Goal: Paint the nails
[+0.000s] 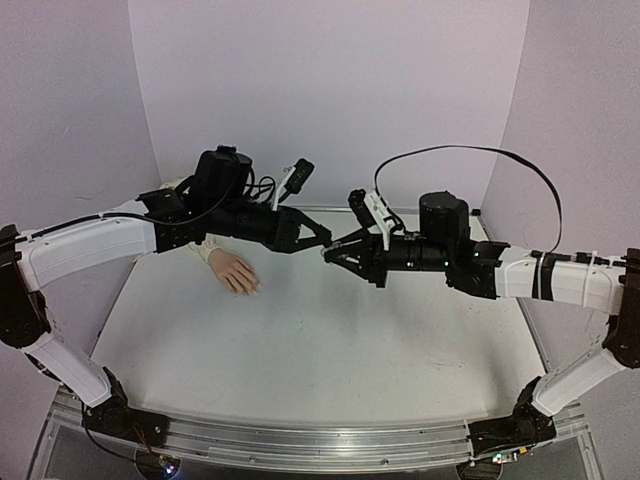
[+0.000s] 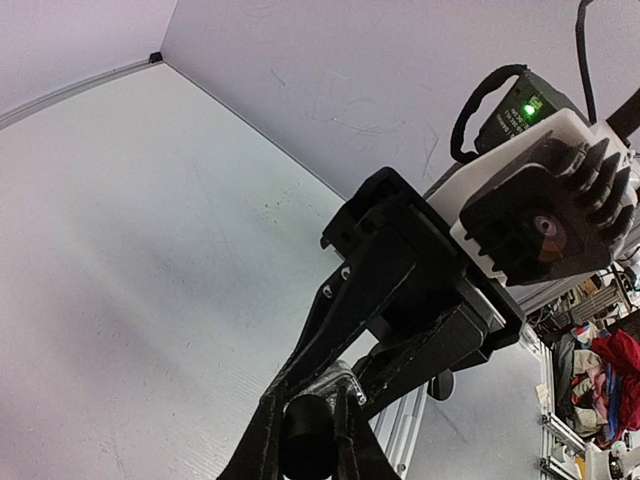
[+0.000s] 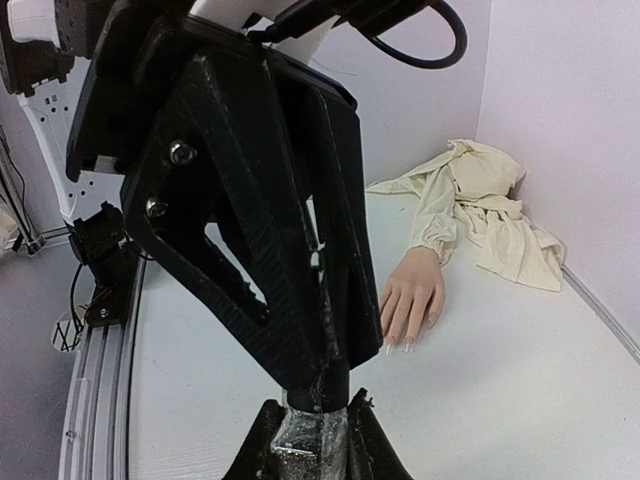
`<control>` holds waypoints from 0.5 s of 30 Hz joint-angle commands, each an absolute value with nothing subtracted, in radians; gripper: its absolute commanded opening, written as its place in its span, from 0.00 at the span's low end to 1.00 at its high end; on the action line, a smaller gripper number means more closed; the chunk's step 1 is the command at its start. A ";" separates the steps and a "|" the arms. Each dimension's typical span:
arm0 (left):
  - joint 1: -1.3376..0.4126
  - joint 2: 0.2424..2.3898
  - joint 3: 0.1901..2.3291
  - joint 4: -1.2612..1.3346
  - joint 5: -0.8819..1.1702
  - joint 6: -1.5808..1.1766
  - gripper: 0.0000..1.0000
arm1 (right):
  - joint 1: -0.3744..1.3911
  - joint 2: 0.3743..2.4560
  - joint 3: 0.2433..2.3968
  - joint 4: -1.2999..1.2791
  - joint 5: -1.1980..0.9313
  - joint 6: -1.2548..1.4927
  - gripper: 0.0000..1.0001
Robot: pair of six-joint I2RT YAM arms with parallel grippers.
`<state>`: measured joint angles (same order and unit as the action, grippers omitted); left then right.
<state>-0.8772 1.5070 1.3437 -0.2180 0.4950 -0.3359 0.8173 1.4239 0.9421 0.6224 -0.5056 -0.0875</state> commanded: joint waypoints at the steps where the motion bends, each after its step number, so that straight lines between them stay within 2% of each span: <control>1: -0.883 1.502 1.401 -0.234 0.483 -0.299 0.00 | 0.818 1.433 0.982 0.659 -0.467 -0.080 0.00; 2: -0.883 1.502 1.399 -0.238 0.473 -0.298 0.00 | 0.818 1.434 0.980 0.651 -0.453 -0.081 0.04; 3: -0.883 1.501 1.398 -0.244 0.460 -0.298 0.00 | 0.818 1.433 0.977 0.644 -0.437 -0.082 0.13; 8: -0.883 1.511 1.395 -0.301 0.345 -0.282 0.00 | 0.818 1.408 0.927 0.610 -0.294 -0.084 0.63; 12: -0.883 1.545 1.388 -0.360 0.236 -0.275 0.00 | 0.817 1.353 0.865 0.576 -0.135 -0.089 0.84; 15: -0.882 1.574 1.360 -0.399 0.125 -0.290 0.00 | 0.817 1.282 0.805 0.575 -0.027 -0.094 0.94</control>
